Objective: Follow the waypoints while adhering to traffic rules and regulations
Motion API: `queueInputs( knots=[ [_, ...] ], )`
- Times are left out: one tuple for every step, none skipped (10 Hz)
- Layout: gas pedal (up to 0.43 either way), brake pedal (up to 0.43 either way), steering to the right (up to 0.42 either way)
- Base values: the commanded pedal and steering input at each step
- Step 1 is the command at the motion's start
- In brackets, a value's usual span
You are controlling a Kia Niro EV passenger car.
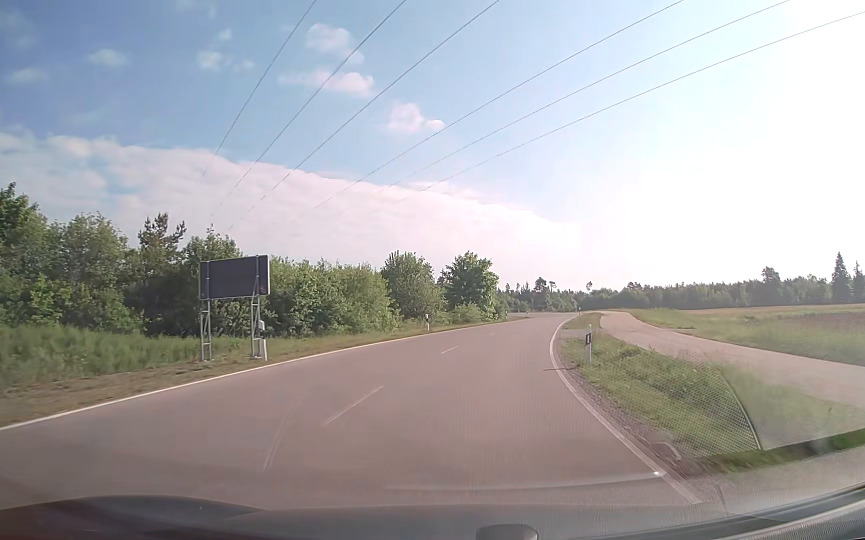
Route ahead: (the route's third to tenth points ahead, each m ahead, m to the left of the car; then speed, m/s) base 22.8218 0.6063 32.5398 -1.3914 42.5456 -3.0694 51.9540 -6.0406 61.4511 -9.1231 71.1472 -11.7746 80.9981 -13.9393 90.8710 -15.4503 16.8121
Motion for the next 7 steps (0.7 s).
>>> queueInputs(
  knots=[
    [0.15, 0.0, 0.032],
    [0.15, 0.0, 0.033],
    [0.15, 0.0, 0.032],
    [0.157, 0.0, 0.033],
    [0.157, 0.0, 0.034],
    [0.157, 0.0, 0.035],
    [0.157, 0.0, 0.035]
  ],
)
